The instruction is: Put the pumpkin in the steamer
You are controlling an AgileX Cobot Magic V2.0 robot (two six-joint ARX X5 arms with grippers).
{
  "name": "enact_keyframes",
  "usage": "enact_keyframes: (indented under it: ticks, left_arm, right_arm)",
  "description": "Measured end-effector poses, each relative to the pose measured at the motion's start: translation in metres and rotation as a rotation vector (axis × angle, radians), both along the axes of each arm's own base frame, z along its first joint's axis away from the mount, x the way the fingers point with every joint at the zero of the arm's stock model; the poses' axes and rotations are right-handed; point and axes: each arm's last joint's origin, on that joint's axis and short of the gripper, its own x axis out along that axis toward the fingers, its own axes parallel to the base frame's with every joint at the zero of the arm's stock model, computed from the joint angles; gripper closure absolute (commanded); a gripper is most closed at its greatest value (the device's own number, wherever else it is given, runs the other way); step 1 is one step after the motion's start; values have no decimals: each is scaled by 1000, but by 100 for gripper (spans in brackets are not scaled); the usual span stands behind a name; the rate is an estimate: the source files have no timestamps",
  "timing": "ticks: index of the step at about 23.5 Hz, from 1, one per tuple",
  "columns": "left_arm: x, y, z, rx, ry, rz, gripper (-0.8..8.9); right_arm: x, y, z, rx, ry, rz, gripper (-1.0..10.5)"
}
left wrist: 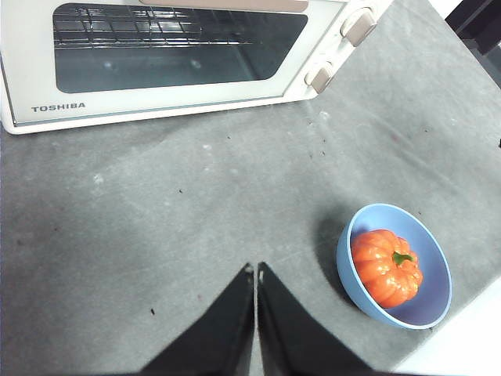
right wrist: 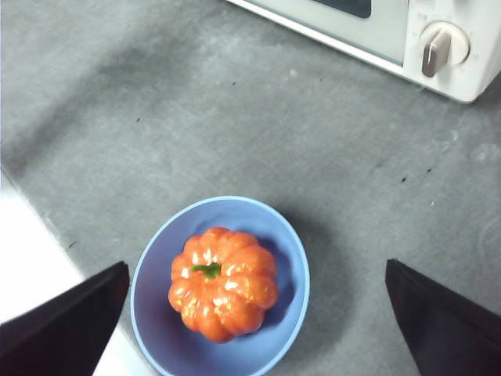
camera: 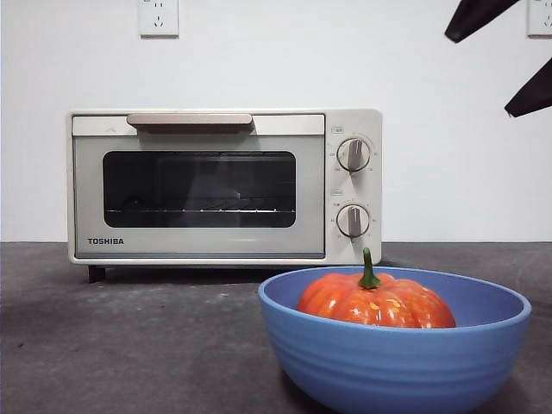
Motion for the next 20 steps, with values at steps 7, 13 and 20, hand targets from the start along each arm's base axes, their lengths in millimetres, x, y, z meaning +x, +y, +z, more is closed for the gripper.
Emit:
enact_keyframes:
  ticks: [7,13,20]
  left_arm:
    - [0,0,0,0,-1,0,797]
    - [10,-2,11,-42,-121,10,796]
    - [52,-19,37,-97,-220,34,796]
  right_arm:
    - [-1,0,2,11,-8,-2,435]
    - [-1,0,2,12,-7,-3,435]
    - [-1,0,2,12,-7,-3,435]
